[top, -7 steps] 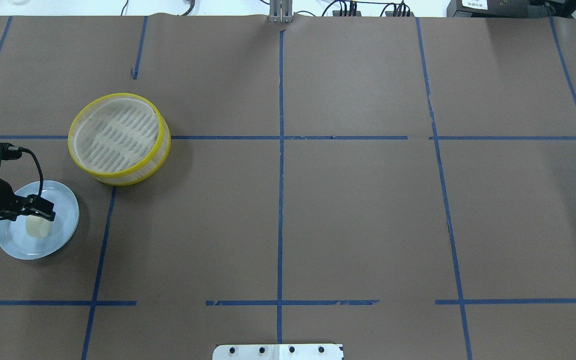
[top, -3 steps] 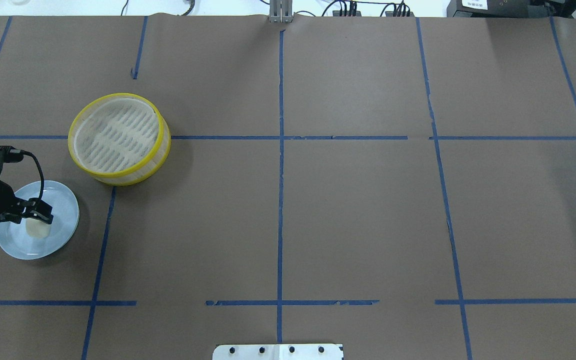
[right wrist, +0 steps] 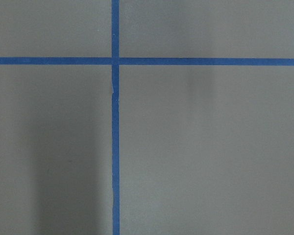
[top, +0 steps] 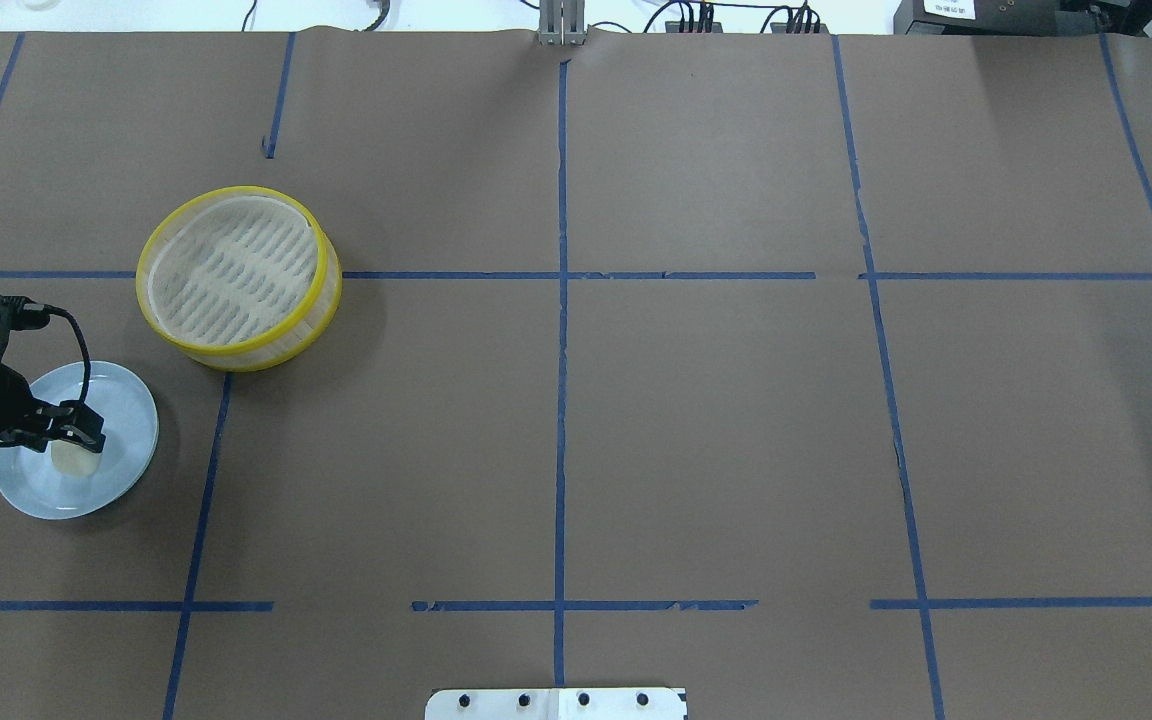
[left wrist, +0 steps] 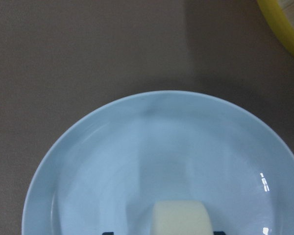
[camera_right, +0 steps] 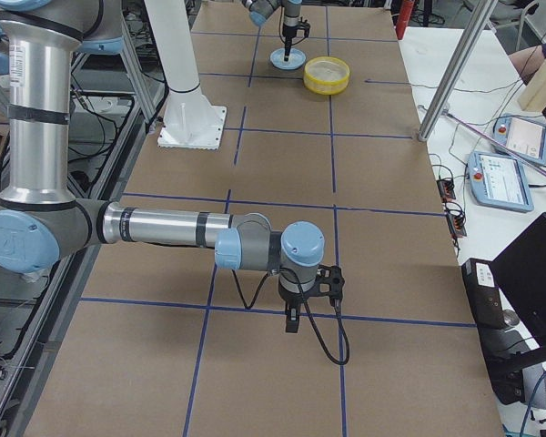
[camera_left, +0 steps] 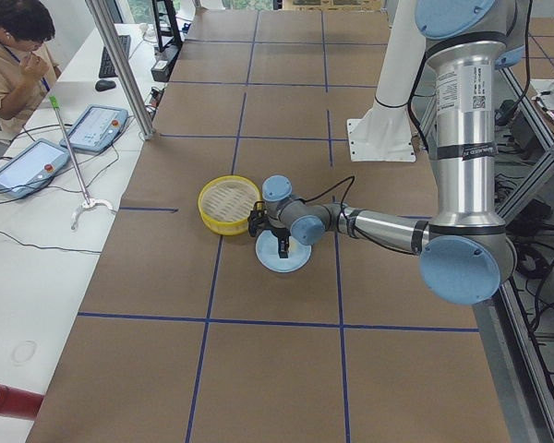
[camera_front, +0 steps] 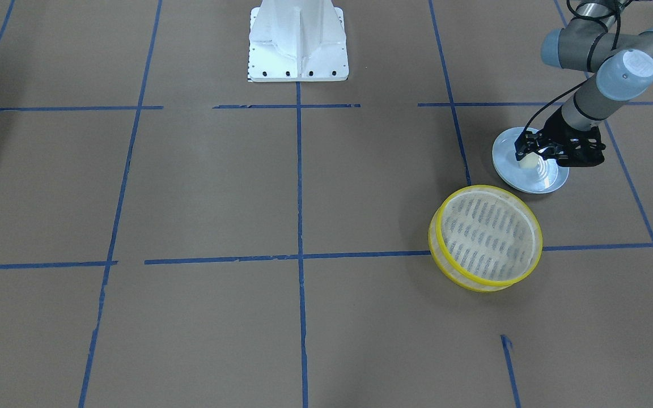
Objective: Place bun in steamer
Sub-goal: 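Close the left gripper on the white bun and lift it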
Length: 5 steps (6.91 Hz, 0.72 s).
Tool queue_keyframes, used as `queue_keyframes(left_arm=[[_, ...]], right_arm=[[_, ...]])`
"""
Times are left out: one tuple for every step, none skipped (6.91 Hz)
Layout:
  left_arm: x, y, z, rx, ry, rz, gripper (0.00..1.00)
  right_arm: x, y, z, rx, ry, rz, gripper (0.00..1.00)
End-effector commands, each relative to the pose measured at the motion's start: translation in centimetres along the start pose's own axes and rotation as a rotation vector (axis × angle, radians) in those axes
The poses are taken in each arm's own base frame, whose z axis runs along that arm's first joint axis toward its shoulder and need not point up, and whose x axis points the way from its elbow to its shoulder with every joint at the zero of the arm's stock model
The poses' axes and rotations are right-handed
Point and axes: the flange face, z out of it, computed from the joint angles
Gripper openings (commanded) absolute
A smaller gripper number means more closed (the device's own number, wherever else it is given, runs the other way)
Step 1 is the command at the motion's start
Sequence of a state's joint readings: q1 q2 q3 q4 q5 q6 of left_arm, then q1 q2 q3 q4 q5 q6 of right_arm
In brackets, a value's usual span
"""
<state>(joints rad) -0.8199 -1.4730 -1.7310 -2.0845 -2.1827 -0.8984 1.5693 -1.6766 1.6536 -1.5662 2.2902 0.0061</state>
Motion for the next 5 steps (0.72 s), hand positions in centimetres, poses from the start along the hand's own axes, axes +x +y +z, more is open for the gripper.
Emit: queue_keyframes(left_arm=[[0.3,0.0,-0.1,-0.002,0.005,0.002,0.42],[0.6,0.0,-0.3,0.001,0.010,0.006,0.28],[1.0,-0.1,-1.0,0.011,0.021,0.012,0.26],[2.5,0.0,-2.9,0.035,0.050,0.033,0.25],[3.5,-0.4,-5.4,0.075,0.077,0.040,0.26]], right_arm=[[0.0,0.0,0.0,0.000,0.000,0.000,1.00],[0.0,0.0,0.0,0.000,0.000,0.000,1.00],[0.0,0.0,0.0,0.000,0.000,0.000,1.00],[0.0,0.0,0.0,0.000,0.000,0.000,1.00],[0.0,0.0,0.0,0.000,0.000,0.000,1.00]])
